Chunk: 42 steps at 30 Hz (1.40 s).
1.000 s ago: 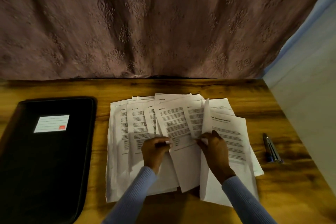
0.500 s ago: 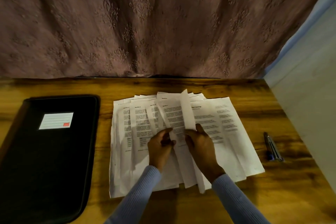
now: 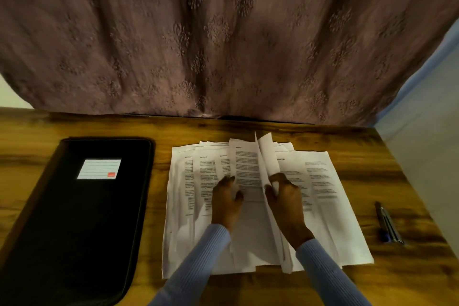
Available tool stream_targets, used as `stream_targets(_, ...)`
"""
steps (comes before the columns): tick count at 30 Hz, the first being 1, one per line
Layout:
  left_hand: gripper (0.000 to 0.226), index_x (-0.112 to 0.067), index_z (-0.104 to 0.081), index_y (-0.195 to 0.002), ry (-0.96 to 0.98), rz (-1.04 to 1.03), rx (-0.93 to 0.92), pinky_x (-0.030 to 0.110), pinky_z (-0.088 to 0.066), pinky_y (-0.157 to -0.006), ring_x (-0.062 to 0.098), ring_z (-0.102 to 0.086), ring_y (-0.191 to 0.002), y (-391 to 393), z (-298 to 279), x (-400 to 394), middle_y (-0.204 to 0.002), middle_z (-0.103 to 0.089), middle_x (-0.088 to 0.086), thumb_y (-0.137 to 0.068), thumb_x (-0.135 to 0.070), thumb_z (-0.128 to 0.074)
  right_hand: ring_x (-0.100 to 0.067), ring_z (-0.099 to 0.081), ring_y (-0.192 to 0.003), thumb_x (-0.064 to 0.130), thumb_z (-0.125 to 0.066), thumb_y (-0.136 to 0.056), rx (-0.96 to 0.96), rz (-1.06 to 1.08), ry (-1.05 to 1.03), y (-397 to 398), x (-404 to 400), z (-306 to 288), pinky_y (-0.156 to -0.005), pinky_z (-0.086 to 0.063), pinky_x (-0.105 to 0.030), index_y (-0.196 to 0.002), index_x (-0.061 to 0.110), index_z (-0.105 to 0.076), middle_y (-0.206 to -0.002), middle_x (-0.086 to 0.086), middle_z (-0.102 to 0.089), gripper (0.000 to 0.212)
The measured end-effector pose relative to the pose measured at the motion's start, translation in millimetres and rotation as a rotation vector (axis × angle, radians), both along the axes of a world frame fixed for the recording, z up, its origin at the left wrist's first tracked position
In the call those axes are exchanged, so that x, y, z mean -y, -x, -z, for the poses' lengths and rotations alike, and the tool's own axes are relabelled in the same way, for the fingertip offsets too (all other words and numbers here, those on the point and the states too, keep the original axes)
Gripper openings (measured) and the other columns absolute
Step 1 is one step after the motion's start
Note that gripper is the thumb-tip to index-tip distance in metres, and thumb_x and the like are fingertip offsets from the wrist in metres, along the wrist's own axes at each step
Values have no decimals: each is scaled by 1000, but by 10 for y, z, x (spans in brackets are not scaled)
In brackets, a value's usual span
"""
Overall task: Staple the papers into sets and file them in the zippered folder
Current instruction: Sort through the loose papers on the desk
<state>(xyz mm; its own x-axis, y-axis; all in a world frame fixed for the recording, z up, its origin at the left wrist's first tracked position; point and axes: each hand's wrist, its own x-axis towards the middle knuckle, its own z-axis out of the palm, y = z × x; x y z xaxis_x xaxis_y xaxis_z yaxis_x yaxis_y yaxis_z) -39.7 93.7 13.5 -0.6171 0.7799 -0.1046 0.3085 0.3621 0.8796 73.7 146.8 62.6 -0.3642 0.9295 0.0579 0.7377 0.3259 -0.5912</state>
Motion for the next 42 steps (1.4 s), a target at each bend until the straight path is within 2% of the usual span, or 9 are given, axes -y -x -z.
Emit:
stream_targets(6,30,-23,-56,-120,-153,-192,267,42,-51,-95,24,-58,-114,-28,-65,-69,-123,-62,4,-92,-14,-54,-35,-60,-98,8,-54,-90,2,-94,16,114,31,14,-92,-51,-41,-105,4,-64,-108,-17,-62,18)
stream_targets(10,27,-14,-56,-121,-320,-154,521,9,-50,-83,5,-54,-110,-64,-188,45,-117,-58,-11,-96,-8,-45,-28,-63,-105,43,-50,-87,-16,-123,85,194,66,52,-89,-47,-24,-105,9,-66,-108,-10,-68,41)
stream_targets(14,28,-9,-59,-118,-289,-249,348,25,-50,-94,14,-56,-115,10,-101,154,-123,-60,0,-92,-4,-53,-31,-50,-123,17,-59,-89,73,-79,84,173,10,50,-103,-40,-36,-122,8,-56,-127,-13,-57,34)
stream_targets(18,20,-7,-64,-108,-223,-398,370,30,-51,-90,18,-62,-103,83,-98,200,-107,-65,1,-91,-5,-54,-34,-50,-122,2,-63,-85,74,-157,-40,117,59,60,-92,-49,-41,-138,14,-41,-137,-17,-47,59)
stream_targets(26,51,-21,-57,-120,-315,-137,807,23,-56,-66,18,-71,-82,54,-281,209,-90,-75,1,-92,-58,-35,-29,-66,-96,40,-70,-75,-19,-159,-31,148,254,138,-75,-54,-32,-109,11,-67,-107,-10,-69,44)
stream_targets(28,66,-21,-58,-118,-338,-86,742,20,-56,-69,13,-70,-91,32,-302,241,-101,-73,-1,-76,-71,-50,-31,-64,-103,21,-69,-82,-58,-98,37,139,241,153,-83,-51,-32,-114,8,-63,-112,-12,-66,35)
stream_targets(33,32,-19,-60,-119,-133,-242,33,43,-50,-97,23,-52,-123,203,-28,438,-129,-58,6,-91,-32,-55,-14,-37,-120,2,-60,-87,-154,-50,2,102,241,79,-92,-46,-48,-140,13,-37,-142,-11,-41,59)
stream_targets(37,29,-18,-62,-120,-59,-269,26,40,-47,-100,22,-57,-118,314,-50,531,-125,-63,4,-92,-21,-57,-33,-60,-110,3,-63,-85,-64,-150,-75,188,296,132,-87,-49,-33,-120,12,-61,-123,-15,-61,36)
stream_targets(42,36,-9,-57,-124,-167,-407,146,32,-50,-93,21,-63,-107,364,-151,553,-117,-66,8,-88,-9,-61,-24,-60,-111,33,-60,-87,-89,-186,32,452,426,159,-90,-49,-29,-120,14,-59,-122,-7,-62,39)
